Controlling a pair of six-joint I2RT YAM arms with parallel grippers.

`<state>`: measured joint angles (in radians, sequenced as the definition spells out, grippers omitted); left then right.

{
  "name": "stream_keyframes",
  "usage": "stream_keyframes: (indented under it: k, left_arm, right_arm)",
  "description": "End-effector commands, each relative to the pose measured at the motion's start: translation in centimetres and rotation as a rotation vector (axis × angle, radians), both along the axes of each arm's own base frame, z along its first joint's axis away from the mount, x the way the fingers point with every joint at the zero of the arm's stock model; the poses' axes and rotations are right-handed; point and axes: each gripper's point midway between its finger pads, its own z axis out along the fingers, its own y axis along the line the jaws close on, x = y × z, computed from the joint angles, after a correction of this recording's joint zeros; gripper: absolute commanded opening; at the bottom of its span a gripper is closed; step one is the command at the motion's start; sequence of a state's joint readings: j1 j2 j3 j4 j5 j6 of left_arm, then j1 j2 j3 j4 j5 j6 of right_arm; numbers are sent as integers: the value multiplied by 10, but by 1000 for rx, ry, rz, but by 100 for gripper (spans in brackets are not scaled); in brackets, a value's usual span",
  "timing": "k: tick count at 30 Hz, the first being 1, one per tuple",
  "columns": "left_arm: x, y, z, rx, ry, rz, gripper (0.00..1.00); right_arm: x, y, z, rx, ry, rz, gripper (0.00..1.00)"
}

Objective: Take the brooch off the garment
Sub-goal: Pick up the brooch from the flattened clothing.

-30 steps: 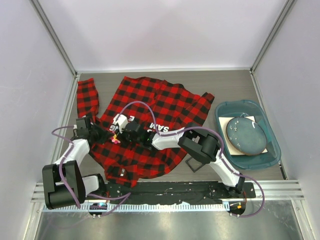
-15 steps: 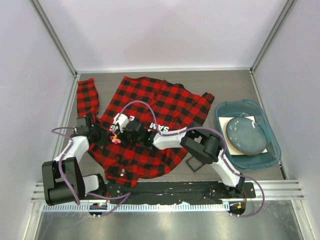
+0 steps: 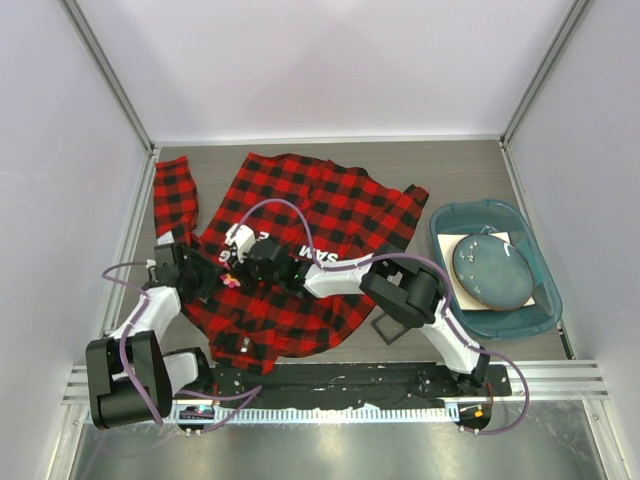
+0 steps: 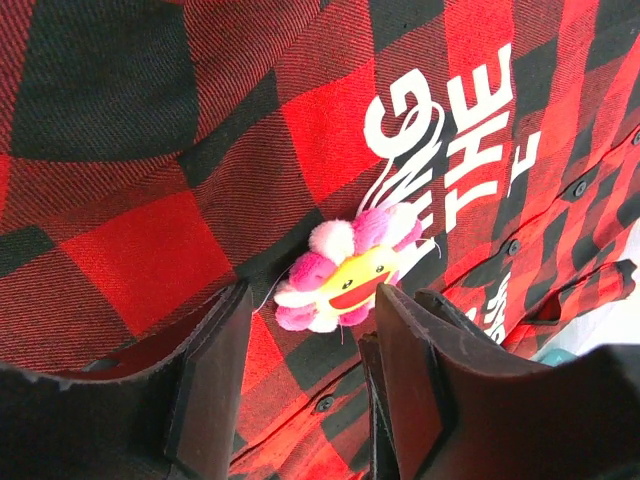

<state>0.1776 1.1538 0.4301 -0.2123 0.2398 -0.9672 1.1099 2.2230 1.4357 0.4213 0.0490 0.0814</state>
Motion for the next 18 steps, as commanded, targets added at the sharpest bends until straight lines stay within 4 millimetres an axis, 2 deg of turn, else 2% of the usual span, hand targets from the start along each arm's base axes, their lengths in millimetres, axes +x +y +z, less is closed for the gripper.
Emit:
stream_keyframes:
  k: [1, 9, 10, 12, 13, 17, 18]
  left_arm:
    - [9, 2, 7, 8, -81, 17, 53]
    - [13, -1, 3, -17, -86, 12, 30]
    - [15, -2, 4, -20, -96, 5, 24]
    - [15, -4, 4, -28, -95, -5, 18]
    - [17, -4, 6, -27, -101, -9, 11]
    - [15, -3, 5, -16, -86, -20, 0]
    - [15, -3, 6, -14, -83, -21, 0]
  right_arm:
    - [2, 16, 17, 66, -11, 13, 40]
    - [1, 14, 11, 54, -11, 15, 38]
    - [2, 14, 10, 48, -17, 13, 38]
    - [3, 11, 6, 28, -27, 11, 38]
    - [5, 10, 9, 26, -37, 2, 38]
    - [6, 6, 11, 10, -65, 7, 40]
    - [5, 5, 11, 9, -69, 10, 41]
